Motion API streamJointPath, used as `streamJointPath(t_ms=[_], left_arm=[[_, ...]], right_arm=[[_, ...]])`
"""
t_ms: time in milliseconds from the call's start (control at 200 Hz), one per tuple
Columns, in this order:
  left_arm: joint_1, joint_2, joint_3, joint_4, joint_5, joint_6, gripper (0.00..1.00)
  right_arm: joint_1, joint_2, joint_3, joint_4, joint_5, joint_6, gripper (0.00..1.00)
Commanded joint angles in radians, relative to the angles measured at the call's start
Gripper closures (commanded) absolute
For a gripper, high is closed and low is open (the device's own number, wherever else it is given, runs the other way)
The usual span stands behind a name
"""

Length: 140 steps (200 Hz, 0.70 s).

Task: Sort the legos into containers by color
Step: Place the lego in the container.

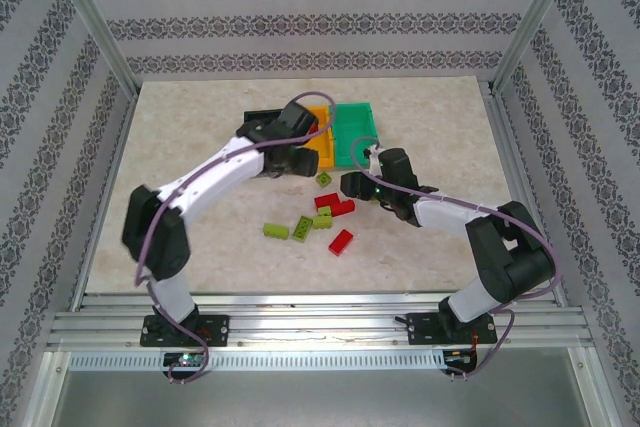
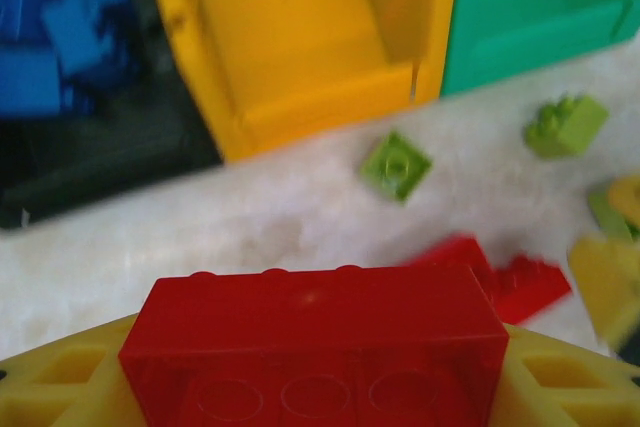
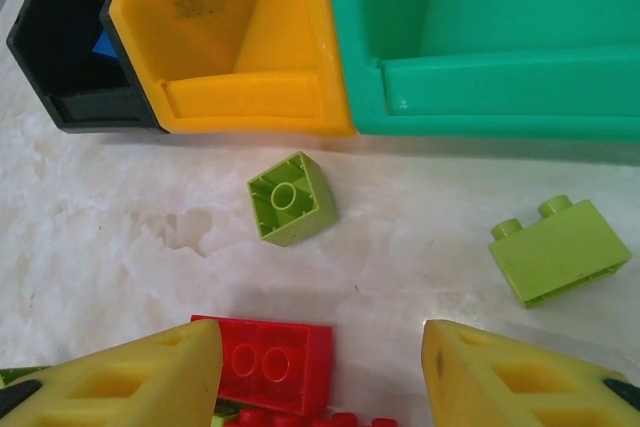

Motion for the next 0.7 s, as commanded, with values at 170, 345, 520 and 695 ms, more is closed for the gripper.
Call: streamJointPath(t_ms=[170, 345, 520, 695], left_arm=[[0.063, 0.534, 0.816, -0.395, -0.054, 0.183, 0.41], [0.105, 0.736, 1.105, -0.501, -0.068, 0.176, 0.41], [0.138, 0.702, 0.986, -0.403, 0.053, 0.143, 0.32], [0.137, 0.7, 0.94, -0.344, 0.152, 0.15, 0.27]], right_arm=[[-0.038, 0.004, -0.004, 0.052, -0.034, 0.043, 0.44], [-0.04, 0.025, -0.004, 0.077, -0.067, 0.069, 0.44], [-0.04, 0.022, -0.01, 0.09, -0.074, 0.078, 0.44], [-0.04, 0.033, -0.007, 0.1, -0.091, 0.091, 0.44]])
